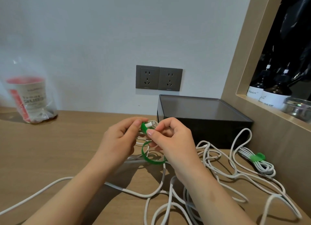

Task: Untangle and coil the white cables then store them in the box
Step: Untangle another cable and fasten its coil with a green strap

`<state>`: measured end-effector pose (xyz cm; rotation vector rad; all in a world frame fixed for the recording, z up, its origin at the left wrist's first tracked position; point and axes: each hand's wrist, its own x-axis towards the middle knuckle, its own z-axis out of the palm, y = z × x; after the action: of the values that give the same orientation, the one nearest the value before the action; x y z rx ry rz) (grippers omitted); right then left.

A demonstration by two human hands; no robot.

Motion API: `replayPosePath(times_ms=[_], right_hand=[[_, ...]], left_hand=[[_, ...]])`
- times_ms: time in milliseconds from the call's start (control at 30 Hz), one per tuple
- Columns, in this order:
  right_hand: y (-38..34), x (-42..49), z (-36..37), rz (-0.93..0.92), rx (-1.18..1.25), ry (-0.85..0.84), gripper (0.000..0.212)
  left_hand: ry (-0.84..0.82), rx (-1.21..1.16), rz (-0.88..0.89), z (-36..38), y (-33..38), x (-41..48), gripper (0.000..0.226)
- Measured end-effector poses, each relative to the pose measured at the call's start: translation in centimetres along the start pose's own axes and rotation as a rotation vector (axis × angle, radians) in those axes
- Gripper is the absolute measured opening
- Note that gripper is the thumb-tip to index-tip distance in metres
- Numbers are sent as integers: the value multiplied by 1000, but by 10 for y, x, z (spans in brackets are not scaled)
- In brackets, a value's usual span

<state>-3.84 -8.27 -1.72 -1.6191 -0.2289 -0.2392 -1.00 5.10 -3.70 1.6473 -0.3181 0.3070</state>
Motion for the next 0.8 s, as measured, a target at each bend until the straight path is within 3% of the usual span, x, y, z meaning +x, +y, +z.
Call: replayPosePath(times_ms=[467, 600, 800], right_hand=[[10, -3, 7, -152, -208, -16, 22], [11, -3, 7, -180, -185, -13, 22], [14, -2, 8, -222, -227, -11, 24]], left_hand=[[115, -90, -158, -1, 0, 2, 8], [52, -297, -320, -3, 0, 3, 21], [-12, -392, -436, -2, 2, 3, 28]])
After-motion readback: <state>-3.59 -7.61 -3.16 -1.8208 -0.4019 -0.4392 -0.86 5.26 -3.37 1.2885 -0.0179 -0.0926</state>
